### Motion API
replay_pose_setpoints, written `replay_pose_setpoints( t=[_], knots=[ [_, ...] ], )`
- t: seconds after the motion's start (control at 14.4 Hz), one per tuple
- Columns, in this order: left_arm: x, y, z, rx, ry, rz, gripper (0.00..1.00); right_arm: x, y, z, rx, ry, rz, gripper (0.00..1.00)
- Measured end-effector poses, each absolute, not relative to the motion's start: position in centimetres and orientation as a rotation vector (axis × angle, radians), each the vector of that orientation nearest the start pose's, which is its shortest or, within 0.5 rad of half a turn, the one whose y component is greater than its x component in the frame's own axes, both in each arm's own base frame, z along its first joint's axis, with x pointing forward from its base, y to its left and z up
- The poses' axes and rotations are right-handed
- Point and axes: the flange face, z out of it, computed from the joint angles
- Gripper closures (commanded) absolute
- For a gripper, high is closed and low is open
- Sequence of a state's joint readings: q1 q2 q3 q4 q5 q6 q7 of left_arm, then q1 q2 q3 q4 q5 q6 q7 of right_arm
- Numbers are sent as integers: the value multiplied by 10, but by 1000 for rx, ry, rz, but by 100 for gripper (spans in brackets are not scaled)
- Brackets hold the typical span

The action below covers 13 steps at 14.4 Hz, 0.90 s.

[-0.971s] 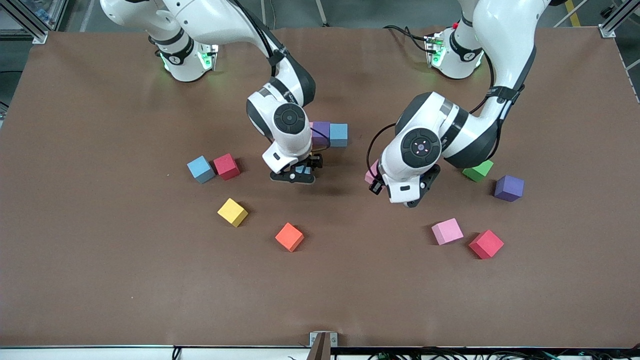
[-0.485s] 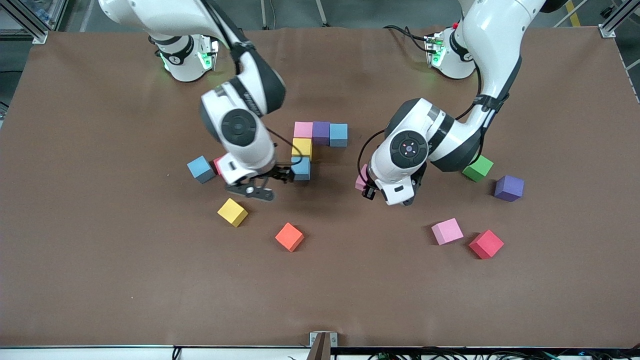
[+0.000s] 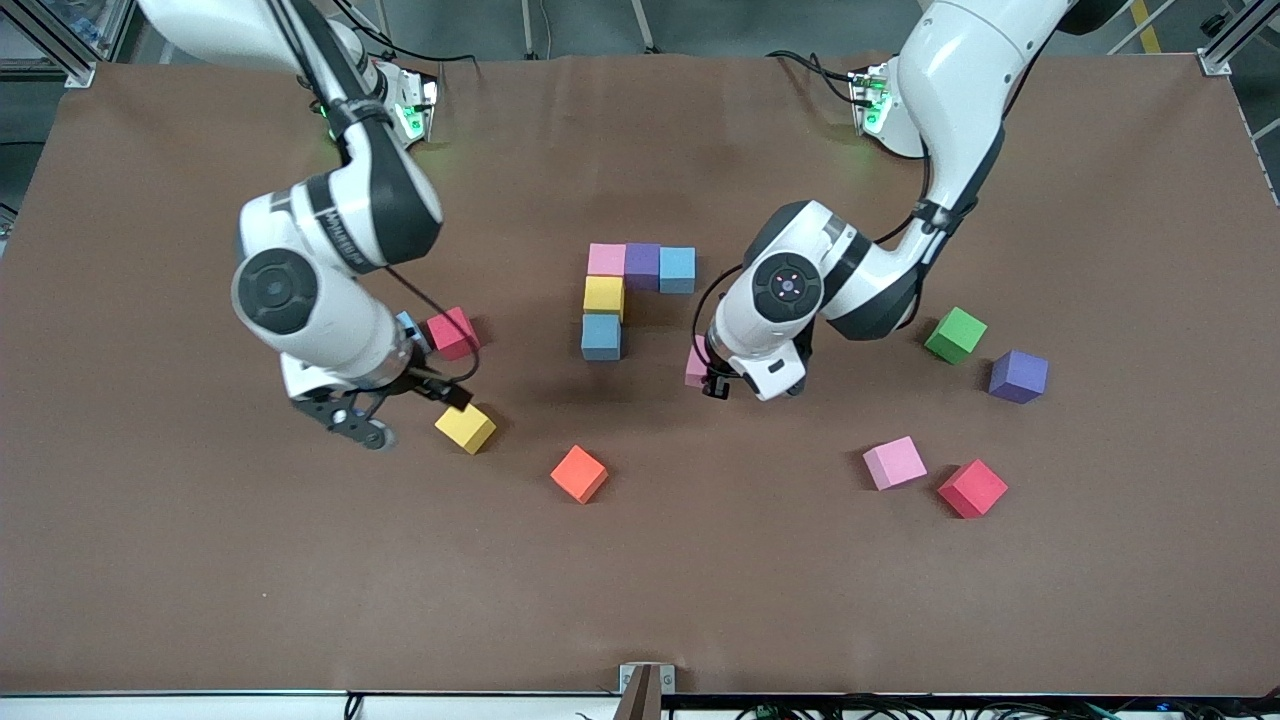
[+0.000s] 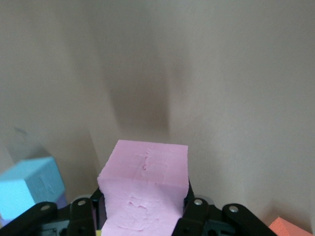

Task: Arrange 11 blocks into digit 3
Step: 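Release the blue cube with the right gripper while the left gripper carries pink, then grasp a yellow cube with the right gripper while the left gripper lowers pink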

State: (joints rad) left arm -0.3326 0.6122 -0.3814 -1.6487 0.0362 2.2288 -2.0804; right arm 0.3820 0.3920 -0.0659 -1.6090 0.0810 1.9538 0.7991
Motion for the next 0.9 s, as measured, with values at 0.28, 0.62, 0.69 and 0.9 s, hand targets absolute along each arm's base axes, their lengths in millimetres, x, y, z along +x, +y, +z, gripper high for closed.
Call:
replay_pose_setpoints(
  t=[0.28,0.62,0.69,0.9],
  knots=[
    [508,-463,248,-2329,-2141,321,73,635,218,378,-2966,871,56,0],
    [500,-465,232,-2200,-2225,331,73,646,224,298,-2934,945,65,0],
    [498,-468,230,-2194,-2237,332,73,646,225,290,-2931,952,74,0],
    [493,-475,226,-2179,-2265,338,70,647,223,285,-2925,963,80,0]
  ],
)
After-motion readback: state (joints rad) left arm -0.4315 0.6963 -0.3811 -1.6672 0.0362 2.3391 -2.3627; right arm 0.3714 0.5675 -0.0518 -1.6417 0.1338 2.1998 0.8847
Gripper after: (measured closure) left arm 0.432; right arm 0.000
